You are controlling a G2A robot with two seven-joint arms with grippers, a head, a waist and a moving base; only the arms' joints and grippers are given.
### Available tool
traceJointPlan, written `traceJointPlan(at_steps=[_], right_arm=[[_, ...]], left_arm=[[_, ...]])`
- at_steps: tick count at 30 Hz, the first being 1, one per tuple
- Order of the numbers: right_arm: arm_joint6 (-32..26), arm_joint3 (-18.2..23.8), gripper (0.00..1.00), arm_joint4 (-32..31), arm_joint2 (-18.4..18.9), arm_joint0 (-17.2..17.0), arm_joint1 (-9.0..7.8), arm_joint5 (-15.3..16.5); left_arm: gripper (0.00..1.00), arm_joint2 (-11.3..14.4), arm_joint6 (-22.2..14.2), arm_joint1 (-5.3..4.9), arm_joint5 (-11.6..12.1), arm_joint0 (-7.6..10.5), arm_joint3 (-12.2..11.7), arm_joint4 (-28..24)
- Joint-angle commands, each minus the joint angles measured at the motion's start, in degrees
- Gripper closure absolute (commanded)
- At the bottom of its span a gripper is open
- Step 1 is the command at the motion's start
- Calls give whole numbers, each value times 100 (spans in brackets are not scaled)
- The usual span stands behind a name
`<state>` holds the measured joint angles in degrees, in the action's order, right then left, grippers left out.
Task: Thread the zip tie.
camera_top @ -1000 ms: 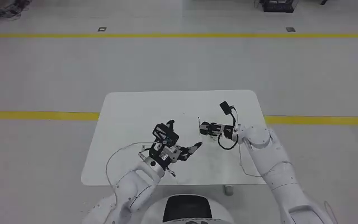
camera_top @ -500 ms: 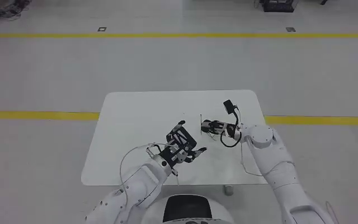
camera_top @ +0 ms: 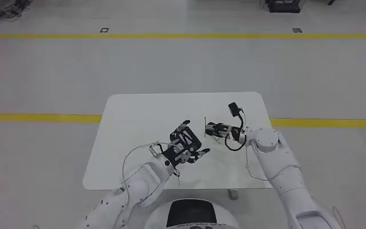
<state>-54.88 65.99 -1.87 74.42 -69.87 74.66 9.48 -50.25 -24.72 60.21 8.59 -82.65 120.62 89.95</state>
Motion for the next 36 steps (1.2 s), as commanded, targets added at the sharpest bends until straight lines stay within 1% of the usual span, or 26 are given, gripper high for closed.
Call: traceJointPlan(at_steps=[1,2,3,4,5,6,13,14,15,17,18,20,21,24,25,27,28,34,35,36], right_arm=[[51,50,100,139,-29,-1,7,-81],[46,64,100,220,-51,8,10,-132],[63,63,100,299,-59,19,13,-190],[76,59,100,389,-72,33,18,-265],[18,46,100,539,-101,59,27,-356],[48,38,100,572,-103,88,26,-381],[97,39,100,557,-96,97,25,-380],[125,45,100,561,-99,88,26,-381],[227,90,100,624,-133,56,35,-400],[350,110,100,845,-148,39,53,-452],[377,105,100,1045,-155,56,67,-481],[411,75,100,1210,-170,91,78,-493],[413,60,100,1367,-175,107,87,-505],[434,29,100,1581,-200,153,99,-570],[402,18,100,1675,-231,174,106,-631],[371,-15,100,1746,-267,209,110,-701],[375,-19,100,1744,-270,215,109,-705],[375,-19,100,1744,-270,215,109,-705],[375,-19,100,1744,-270,215,109,-705],[375,-19,100,1744,-270,215,109,-705]], left_arm=[[0,247,-553,-251,424,674,96,0],[0,506,-896,-407,519,1026,160,0],[0,734,-1146,-523,600,1337,214,0],[0,1009,-1382,-636,715,1691,292,0],[0,1431,-1664,-768,782,2147,372,0],[0,1738,-1905,-856,682,2475,362,0],[0,1738,-1905,-856,682,2475,362,0],[0,1735,-1893,-858,745,2510,346,0],[0,1751,-1821,-863,878,2584,328,0],[0,1801,-1646,-865,906,2588,270,0],[0,1851,-1643,-879,1047,2687,245,0],[0,2006,-1710,-902,1089,2822,212,0],[0,2137,-1723,-914,1088,2906,184,0],[0,2450,-1662,-938,975,3083,14,0],[0,2617,-1605,-948,868,3158,-106,0],[0,2840,-1458,-957,606,3237,-268,0],[0,2906,-1431,-961,551,3286,-306,0],[0,2906,-1431,-961,551,3286,-306,0],[0,2888,-1413,-961,501,3281,-330,0],[0,2813,-1349,-961,232,3255,-434,0]])
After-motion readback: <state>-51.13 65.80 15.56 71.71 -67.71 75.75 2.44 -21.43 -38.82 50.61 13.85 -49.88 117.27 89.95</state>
